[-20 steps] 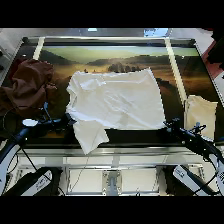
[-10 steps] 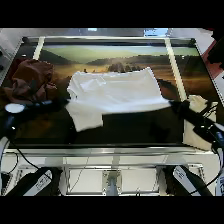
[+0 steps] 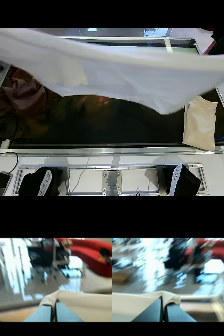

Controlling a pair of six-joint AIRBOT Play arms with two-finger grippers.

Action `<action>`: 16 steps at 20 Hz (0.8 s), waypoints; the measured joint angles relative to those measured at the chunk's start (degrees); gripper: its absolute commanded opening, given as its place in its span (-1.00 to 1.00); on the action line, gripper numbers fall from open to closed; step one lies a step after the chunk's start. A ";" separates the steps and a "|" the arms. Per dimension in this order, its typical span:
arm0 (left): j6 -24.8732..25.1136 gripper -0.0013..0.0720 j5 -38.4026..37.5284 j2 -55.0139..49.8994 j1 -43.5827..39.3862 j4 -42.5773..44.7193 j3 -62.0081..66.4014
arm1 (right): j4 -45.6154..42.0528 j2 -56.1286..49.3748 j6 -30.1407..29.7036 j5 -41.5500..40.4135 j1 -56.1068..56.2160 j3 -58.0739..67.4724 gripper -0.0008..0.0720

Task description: Fold the shirts.

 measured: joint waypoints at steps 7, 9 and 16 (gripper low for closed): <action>-5.99 -0.93 -8.31 -8.61 -0.02 2.93 6.10 | 13.49 -14.95 -1.01 7.23 -0.09 9.44 -0.91; -6.64 -0.93 -12.98 -15.65 -0.94 0.81 5.99 | 15.98 -22.49 -2.43 11.08 3.48 8.83 -0.91; -10.86 -0.93 -11.93 -43.67 -12.72 11.78 1.62 | -8.07 -50.58 -1.38 3.93 29.73 1.73 -0.91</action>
